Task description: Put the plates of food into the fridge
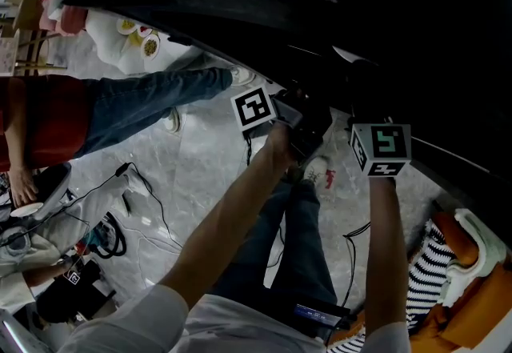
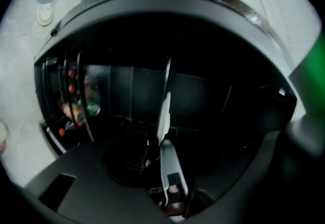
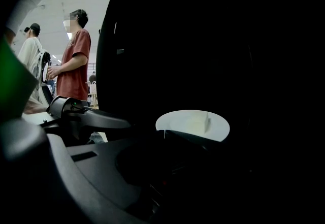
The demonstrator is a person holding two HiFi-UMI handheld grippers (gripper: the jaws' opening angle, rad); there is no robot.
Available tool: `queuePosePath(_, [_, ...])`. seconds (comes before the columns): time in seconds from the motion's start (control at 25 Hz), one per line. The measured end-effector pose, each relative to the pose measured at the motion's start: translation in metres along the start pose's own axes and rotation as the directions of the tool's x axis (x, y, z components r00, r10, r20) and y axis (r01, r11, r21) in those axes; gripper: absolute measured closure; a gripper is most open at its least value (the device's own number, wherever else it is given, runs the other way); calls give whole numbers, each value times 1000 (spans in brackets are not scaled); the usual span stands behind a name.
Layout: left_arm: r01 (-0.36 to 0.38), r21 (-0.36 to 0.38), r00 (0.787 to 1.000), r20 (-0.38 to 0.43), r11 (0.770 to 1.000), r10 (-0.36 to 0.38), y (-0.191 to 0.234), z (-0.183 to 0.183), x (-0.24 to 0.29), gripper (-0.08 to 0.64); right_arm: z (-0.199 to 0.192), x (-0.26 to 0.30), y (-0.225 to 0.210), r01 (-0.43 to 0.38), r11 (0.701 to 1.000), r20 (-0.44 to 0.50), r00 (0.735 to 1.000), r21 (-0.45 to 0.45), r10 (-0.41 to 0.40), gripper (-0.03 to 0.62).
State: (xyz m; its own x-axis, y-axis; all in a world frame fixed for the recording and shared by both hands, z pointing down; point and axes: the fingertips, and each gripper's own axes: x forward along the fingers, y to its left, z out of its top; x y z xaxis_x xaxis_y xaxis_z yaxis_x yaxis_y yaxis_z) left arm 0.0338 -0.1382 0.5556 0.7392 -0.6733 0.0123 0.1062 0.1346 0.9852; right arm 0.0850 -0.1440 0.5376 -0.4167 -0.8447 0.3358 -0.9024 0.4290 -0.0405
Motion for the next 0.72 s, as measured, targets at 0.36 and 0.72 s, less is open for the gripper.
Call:
queuePosePath(0.36, [59, -15, 996, 60, 998, -58, -9, 13, -4, 385, -1, 1, -2, 7, 1000, -7, 1000, -4, -7, 581])
queuePosePath(0.72, [104, -42, 987, 127, 994, -98, -10, 20, -15, 555, 0, -11, -1, 20, 1000, 5, 1000, 14, -20, 581])
